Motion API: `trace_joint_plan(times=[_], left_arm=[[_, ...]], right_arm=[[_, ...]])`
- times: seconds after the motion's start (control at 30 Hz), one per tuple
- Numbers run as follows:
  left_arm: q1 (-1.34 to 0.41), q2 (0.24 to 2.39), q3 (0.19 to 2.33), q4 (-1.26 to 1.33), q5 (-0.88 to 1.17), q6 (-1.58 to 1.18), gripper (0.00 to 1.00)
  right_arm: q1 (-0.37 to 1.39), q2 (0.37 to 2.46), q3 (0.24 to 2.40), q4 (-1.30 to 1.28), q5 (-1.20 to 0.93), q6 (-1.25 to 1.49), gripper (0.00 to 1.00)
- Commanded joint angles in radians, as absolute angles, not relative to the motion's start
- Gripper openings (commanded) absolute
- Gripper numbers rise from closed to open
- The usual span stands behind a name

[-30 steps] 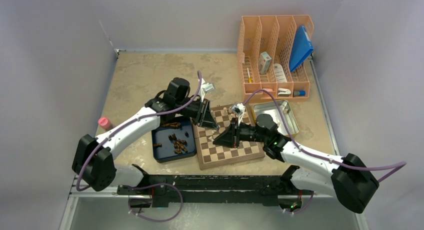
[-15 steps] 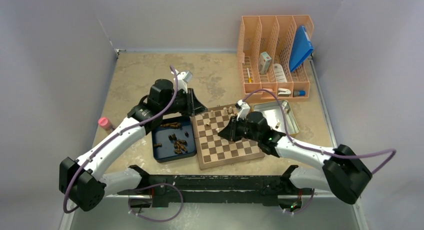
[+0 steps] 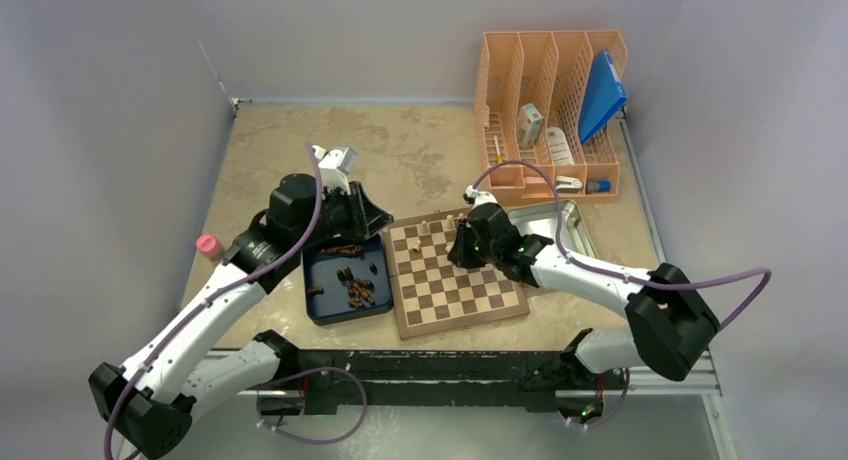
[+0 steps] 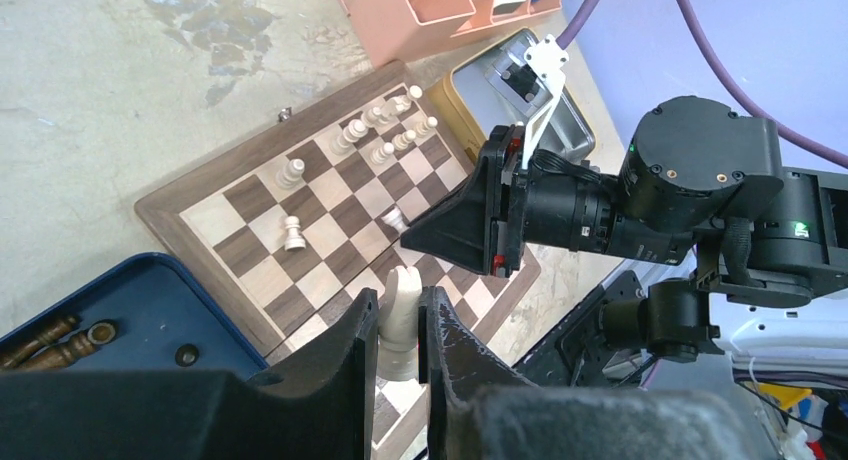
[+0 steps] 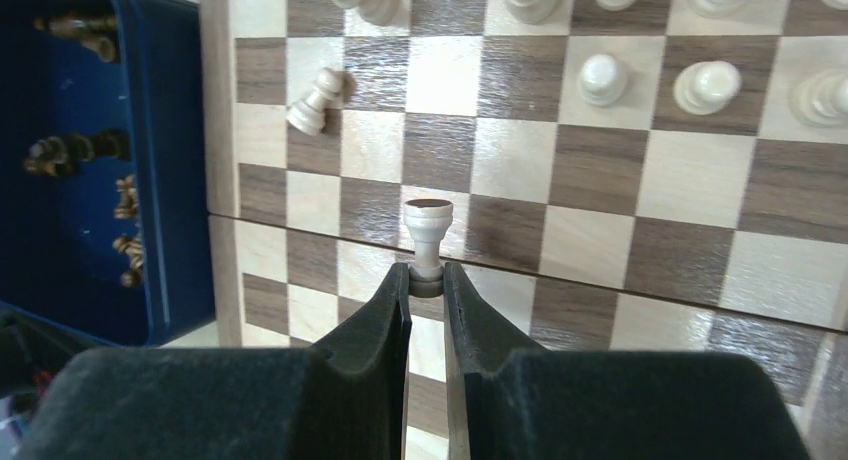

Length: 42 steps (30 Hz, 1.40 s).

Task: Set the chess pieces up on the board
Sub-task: Place the chess piece on the chessboard.

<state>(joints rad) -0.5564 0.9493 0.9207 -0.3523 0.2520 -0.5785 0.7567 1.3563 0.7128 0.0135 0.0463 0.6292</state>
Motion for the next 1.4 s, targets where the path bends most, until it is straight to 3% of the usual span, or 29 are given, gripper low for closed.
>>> trace_joint_plan(times=[0.0,0.27,0.7,0.87,1.13,1.37], left_arm=[[-0.553,0.896,0.908,-0.384,0.203,-0.541,0.01],[-0.554,0.878,0.874,-0.341,0.306,-0.581,0.02],[-0.554,0.876,0.795,-0.255,0.386,-0.674,0.05],[-0.555,0.891,0.791,-0.236,0.399,-0.698,0.05],[-0.554,0.926,0.752,-0.125,0.442,-0.795,0.05],[-0.555,0.916,0.732,-0.022,0.454,-0.903,0.06]], right_arm=[[0.758,1.357,0.760,-0.101,0.114,0.599,0.12],[0.758,1.426,0.725,-0.029,0.104,0.603,0.13],[0.758,1.298,0.721,-0.045,0.135,0.615,0.34],[0.758,1.246,0.711,-0.032,0.124,0.618,0.37],[0.760,1.003,0.583,0.291,-0.157,0.648,0.44],[0.765,0.879,0.530,0.429,-0.221,0.659,0.53]])
